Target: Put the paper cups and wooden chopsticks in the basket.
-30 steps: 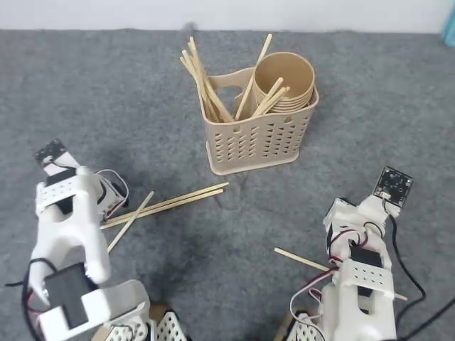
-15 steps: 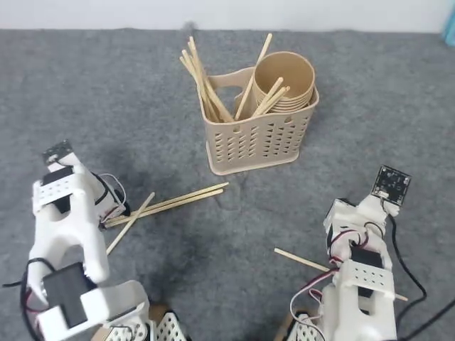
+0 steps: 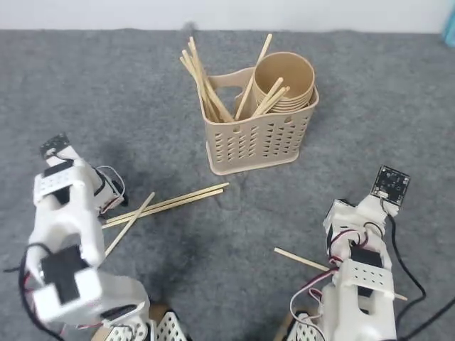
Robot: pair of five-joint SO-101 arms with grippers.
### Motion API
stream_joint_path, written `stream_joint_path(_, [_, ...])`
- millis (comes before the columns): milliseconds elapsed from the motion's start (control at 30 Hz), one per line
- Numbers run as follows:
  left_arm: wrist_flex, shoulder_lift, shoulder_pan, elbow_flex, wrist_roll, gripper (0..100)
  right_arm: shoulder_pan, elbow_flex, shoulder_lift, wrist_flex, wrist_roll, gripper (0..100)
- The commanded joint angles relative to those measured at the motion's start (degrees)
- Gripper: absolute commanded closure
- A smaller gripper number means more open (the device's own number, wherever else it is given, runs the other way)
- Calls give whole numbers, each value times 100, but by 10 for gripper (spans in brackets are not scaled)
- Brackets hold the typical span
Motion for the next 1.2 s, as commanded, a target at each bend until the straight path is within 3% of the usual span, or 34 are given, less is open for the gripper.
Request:
stream_joint_path(0, [941, 466, -26, -690, -290, 812, -48, -88, -163, 48, 79, 990])
stream_joint_path(167, [1776, 527, -62, -1385, -1231, 812, -57, -88, -163, 48, 79, 990])
stream_joint_path(333, [2286, 334, 246, -1534, -3007, 815, -57, -88, -163, 48, 79, 990])
stream_joint_path(567, [2171, 387, 246, -1490, -4044, 816, -57, -88, -163, 48, 79, 990])
stream_joint_path(800, [1257, 378, 246, -1209, -5380, 816, -57, -88, -163, 48, 79, 990])
stream_joint_path(933, [1187, 369, 246, -936, -6127, 816, -57, -88, -163, 48, 79, 990])
stream_joint_path(1167, [1187, 360, 237, -848, -6734, 816, -57, -88, -163, 48, 79, 990])
